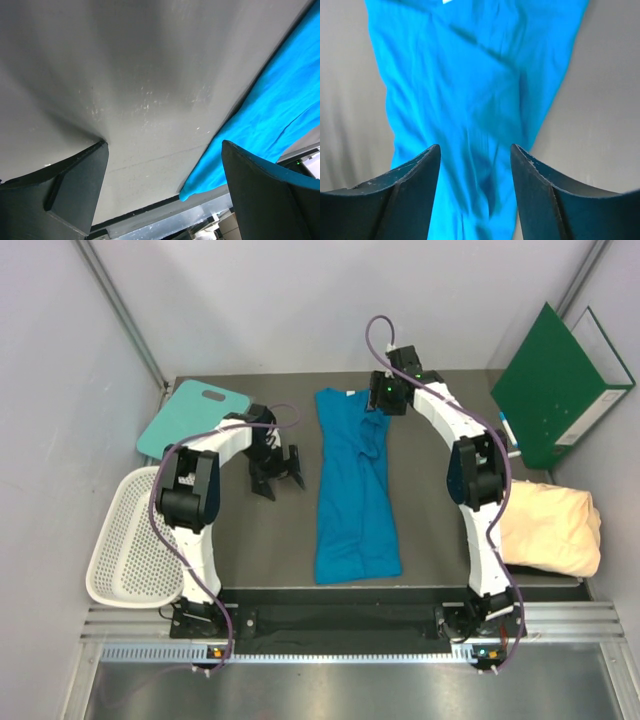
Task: Fold and stack the t-shirts
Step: Rotate the tshirt 90 degrees
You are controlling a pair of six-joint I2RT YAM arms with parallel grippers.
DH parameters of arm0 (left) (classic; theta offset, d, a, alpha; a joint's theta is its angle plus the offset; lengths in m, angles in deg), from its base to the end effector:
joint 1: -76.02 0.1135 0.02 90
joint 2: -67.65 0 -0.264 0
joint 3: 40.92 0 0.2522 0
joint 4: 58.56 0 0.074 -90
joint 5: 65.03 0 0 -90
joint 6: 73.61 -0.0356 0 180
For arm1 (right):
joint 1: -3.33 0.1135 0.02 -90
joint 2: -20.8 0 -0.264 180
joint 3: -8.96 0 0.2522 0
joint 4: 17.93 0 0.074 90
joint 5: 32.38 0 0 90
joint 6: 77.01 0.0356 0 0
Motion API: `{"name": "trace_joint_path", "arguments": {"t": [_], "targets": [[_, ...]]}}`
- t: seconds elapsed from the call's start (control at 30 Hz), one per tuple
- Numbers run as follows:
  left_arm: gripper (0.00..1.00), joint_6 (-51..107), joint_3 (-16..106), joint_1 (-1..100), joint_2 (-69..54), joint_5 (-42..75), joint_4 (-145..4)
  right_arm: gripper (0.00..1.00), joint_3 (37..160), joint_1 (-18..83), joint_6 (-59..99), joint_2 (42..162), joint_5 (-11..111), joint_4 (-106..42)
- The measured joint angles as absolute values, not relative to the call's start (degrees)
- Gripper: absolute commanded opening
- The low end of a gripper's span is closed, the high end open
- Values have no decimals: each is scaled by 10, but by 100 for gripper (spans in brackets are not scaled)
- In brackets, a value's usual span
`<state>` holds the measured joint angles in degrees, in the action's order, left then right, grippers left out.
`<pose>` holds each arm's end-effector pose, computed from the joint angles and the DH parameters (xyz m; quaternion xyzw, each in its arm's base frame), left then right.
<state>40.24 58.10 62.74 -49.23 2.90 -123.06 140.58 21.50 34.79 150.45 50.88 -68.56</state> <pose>0.3800 -0.1034 0.1656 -0.0775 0.9763 -0.2019 0.0012 0.4859 0.1639 0.2433 0.0088 0.9342 0.1721 0.3124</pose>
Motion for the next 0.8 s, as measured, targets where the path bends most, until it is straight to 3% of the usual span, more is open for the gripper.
{"name": "trace_joint_path", "arguments": {"t": [0.13,0.47,0.63,0.8], "targets": [[99,402,561,627,-481,30,-1229,58,1459,215,341,1562,520,-681],[99,408,529,627,-461,29,-1217,52,1446,215,324,1579,538,-681],[99,409,529,627,-461,29,-1217,36,1447,215,321,1583,544,-678],[99,410,529,627,-461,29,-1217,4,1462,215,321,1602,555,-677]]}}
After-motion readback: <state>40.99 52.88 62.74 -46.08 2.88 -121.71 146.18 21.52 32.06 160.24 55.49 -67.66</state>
